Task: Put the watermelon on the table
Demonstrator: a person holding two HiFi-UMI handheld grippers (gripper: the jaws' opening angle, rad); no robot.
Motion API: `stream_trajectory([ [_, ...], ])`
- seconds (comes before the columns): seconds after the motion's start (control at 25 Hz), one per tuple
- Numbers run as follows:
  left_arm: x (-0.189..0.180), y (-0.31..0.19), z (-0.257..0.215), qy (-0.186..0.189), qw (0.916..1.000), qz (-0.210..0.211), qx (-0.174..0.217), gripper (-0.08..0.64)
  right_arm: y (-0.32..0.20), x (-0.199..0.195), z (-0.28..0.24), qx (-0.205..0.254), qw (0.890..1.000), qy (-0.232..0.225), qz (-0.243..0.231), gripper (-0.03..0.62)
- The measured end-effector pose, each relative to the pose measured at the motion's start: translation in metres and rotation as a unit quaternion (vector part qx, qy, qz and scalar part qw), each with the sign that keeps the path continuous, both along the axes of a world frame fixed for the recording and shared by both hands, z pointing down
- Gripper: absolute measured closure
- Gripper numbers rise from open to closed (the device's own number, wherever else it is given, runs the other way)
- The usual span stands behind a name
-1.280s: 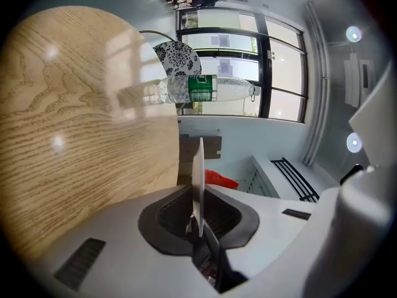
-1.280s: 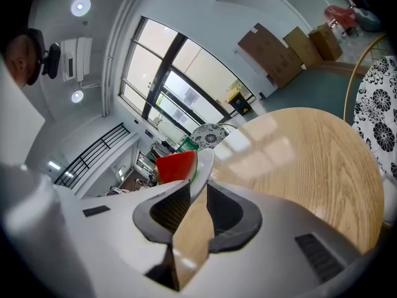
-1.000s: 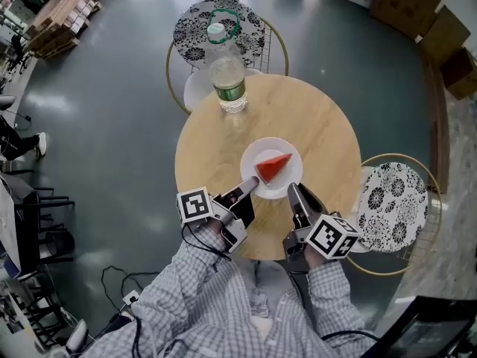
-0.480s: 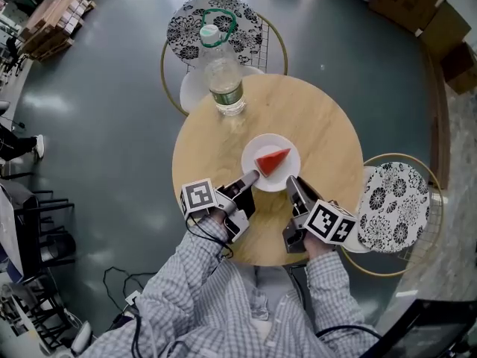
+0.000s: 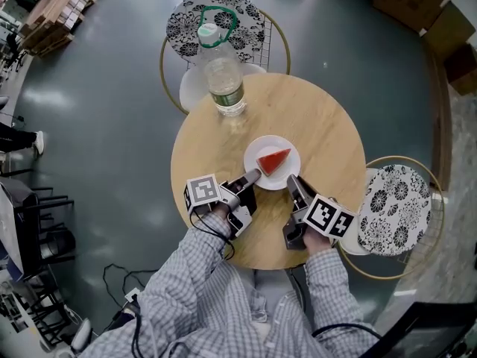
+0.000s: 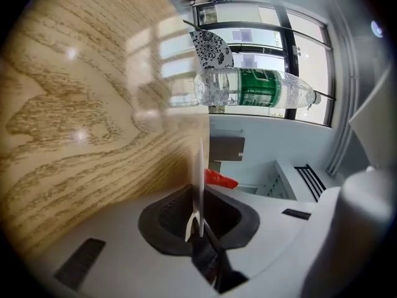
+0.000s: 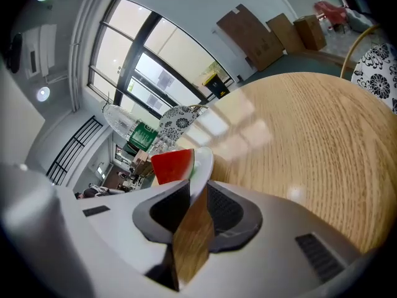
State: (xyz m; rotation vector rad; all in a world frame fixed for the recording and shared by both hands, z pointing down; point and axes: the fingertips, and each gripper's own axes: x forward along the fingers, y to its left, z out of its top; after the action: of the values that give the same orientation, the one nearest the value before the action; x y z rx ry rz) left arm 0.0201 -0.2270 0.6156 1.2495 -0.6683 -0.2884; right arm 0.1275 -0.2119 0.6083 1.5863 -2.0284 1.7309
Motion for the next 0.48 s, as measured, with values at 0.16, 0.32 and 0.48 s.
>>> stream_trajectory([
  [0.16, 0.0, 0.001, 0.007, -0.008, 0.9999, 0.003, -0.011, 0.52, 0.001, 0.0, 0.007, -0.014, 1.0, 0.004, 0.002, 0.502],
  [0.32, 0.002, 0.0, 0.009, -0.018, 0.9997, 0.011, -0.01, 0.522, 0.001, 0.002, 0.012, -0.02, 1.0, 0.004, 0.005, 0.502],
  [0.48, 0.002, -0.001, 0.011, -0.026, 0.9995, 0.013, -0.011, 0.522, 0.001, 0.001, 0.014, -0.023, 1.0, 0.005, 0.0, 0.502],
])
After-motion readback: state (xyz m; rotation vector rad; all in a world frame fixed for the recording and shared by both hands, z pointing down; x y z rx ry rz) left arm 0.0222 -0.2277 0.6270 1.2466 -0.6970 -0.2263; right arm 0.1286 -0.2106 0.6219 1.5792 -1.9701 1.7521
